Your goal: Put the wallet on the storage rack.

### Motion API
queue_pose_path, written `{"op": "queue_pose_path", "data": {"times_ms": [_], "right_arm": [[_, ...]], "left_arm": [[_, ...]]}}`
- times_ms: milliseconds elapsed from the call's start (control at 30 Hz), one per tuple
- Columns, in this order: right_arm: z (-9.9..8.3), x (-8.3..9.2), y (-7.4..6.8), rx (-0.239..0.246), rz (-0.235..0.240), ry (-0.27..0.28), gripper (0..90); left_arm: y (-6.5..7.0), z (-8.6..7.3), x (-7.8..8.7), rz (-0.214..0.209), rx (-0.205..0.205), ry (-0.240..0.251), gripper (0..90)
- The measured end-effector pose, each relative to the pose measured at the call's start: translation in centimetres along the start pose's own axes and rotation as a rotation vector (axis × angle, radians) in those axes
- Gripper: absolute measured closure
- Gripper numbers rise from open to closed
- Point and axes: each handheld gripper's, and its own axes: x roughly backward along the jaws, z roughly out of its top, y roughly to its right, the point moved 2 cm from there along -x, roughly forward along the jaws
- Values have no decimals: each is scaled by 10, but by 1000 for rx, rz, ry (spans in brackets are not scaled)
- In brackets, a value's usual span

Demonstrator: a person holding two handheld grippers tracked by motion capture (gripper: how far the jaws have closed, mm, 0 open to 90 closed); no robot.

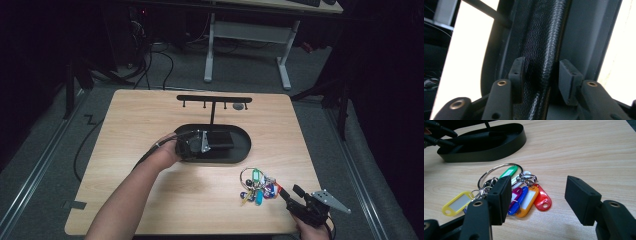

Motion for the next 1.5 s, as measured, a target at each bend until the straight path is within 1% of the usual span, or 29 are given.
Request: {"op": "queue_pose_path", "data": {"times_ms": [67,100,167,267,367,433,500,567,633,700,800,867,1033,1067,1200,1233,1300,1367,1433,1500], "right_arm": [[0,0,0,-4,1,-2,388],[0,0,0,-4,0,-2,388],[0,-1,0,-2,-1,-2,388],[0,0,-1,-2,-1,-3,387],[1,0,-2,5,-2,0,387],[1,0,-2,11,-2,0,387],[1,-1,-2,15,-3,-2,386],[1,-1,-3,14,-1,-3,384],[2,-2,-4,19,-1,-6,384],[2,-3,-4,24,-3,-9,383],[2,-3,-4,25,-5,-14,381],[3,-3,-5,21,-7,-15,378],[2,-3,-5,16,-5,-16,377],[2,-3,-4,15,-5,-18,377],[2,-4,-5,21,1,-14,375],[2,-4,-5,21,3,-14,375],[2,-4,-5,25,4,-13,374],[2,-4,-5,27,6,-12,372],[2,-5,-5,32,8,-10,371],[2,-5,-6,34,9,-8,372]], "left_arm": [[1,-1,2,-9,14,9,563],[0,-2,5,0,28,23,565],[-1,-2,12,-6,57,41,566],[-1,-3,20,1,79,62,557],[1,-6,31,2,122,92,547],[3,-11,38,-10,168,114,542],[5,-16,43,-14,191,118,540],[8,-22,49,-14,235,144,540],[11,-27,53,-14,257,143,541],[13,-35,57,-37,310,150,536],[18,-47,62,-45,351,154,532],[23,-56,65,-57,390,173,524],[38,-84,71,-74,461,196,511],[42,-90,72,-71,472,195,511],[58,-109,75,-90,509,205,495],[61,-114,77,-117,537,218,494],[71,-126,83,-184,618,269,493],[79,-135,89,-191,648,293,488],[91,-147,96,-198,685,318,464],[100,-155,101,-207,723,327,460]]}}
